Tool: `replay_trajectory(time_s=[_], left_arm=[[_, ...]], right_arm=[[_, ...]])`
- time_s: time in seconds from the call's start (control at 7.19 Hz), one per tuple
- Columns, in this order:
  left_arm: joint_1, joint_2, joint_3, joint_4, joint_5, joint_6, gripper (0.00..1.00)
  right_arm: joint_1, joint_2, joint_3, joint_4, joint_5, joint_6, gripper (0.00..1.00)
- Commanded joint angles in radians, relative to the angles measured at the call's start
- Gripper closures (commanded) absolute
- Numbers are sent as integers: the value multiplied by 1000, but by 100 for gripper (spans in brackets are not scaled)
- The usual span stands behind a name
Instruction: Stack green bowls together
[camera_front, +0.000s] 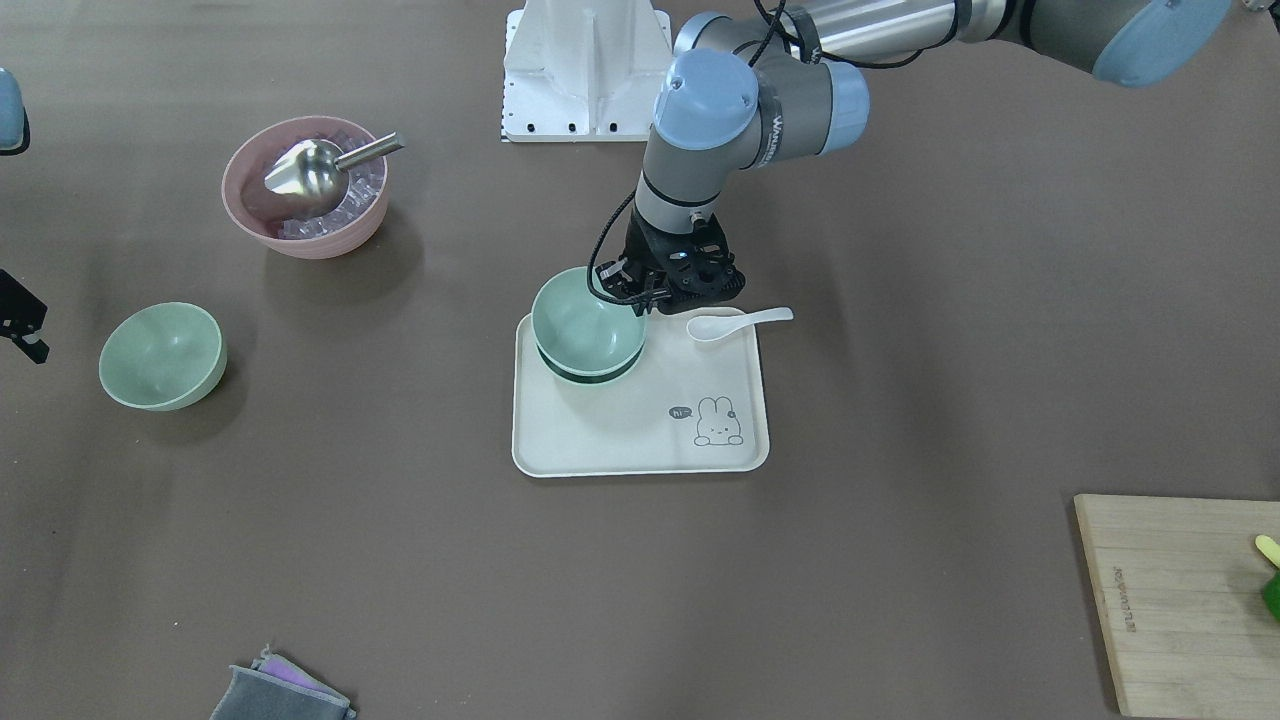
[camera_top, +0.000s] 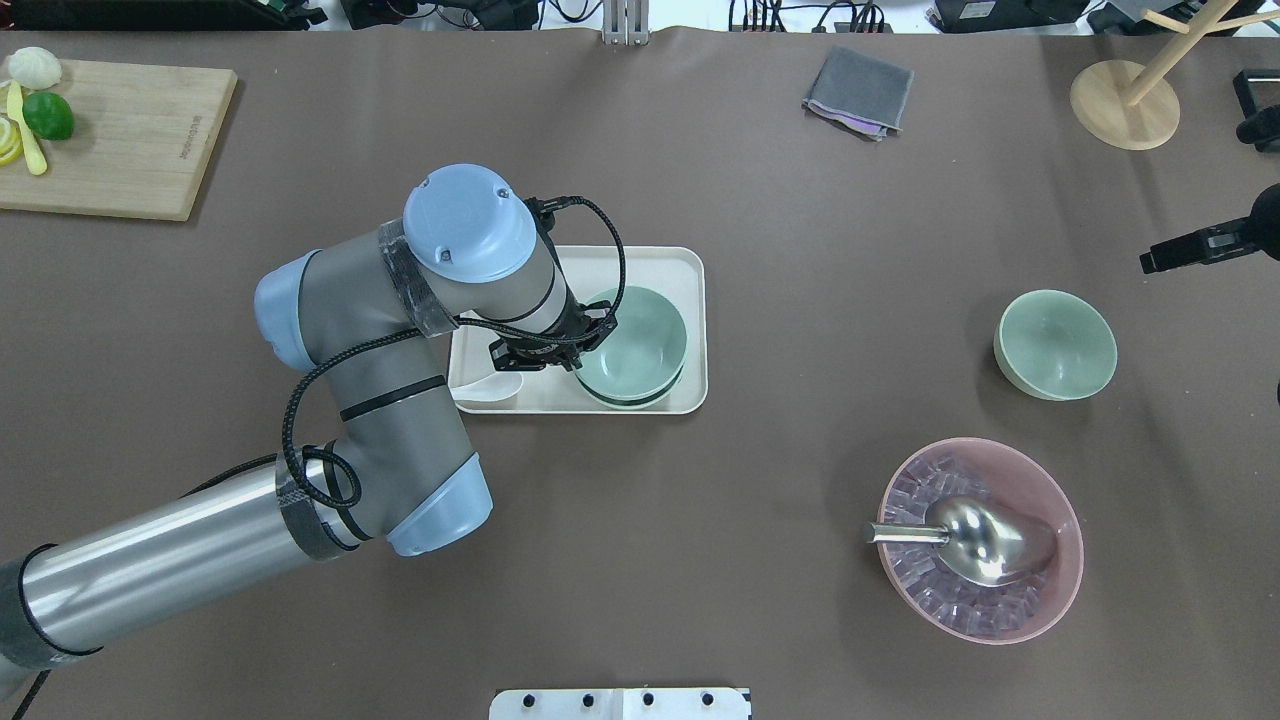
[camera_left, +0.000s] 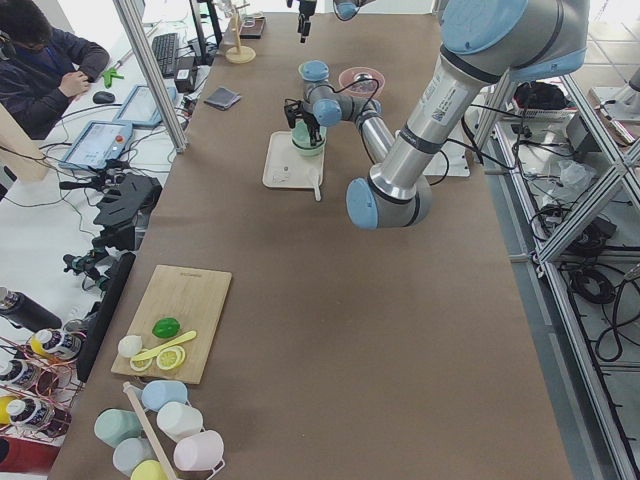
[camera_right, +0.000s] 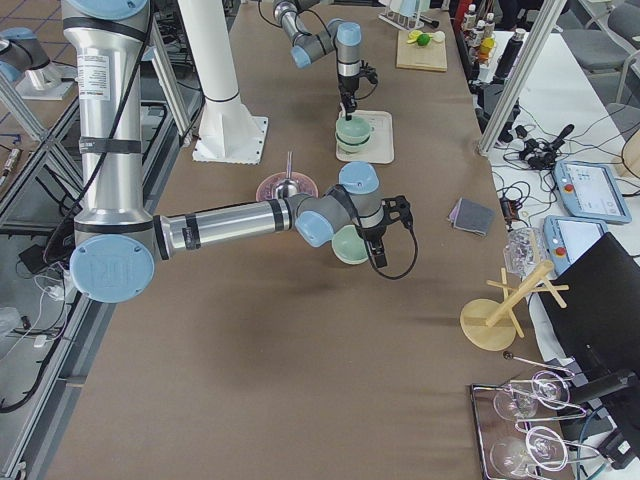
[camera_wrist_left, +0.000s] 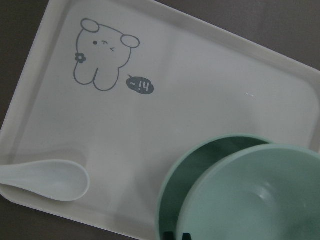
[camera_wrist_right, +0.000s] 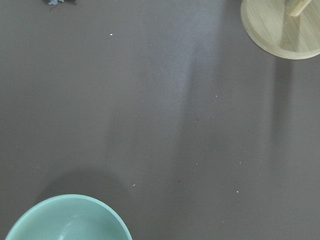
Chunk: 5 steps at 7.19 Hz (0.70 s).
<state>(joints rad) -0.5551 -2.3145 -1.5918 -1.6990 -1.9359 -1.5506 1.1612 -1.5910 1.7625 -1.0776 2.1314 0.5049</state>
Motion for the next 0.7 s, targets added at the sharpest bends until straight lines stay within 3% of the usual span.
replay_trajectory(time_s=[0.0,0.56], left_arm=[[0,4,1,-10,0,0,100],[1,7,18,-36,2,-6,100]], right_arm=[[0,0,0,-1,-1,1,0],[-2,0,0,-1,-1,1,0]])
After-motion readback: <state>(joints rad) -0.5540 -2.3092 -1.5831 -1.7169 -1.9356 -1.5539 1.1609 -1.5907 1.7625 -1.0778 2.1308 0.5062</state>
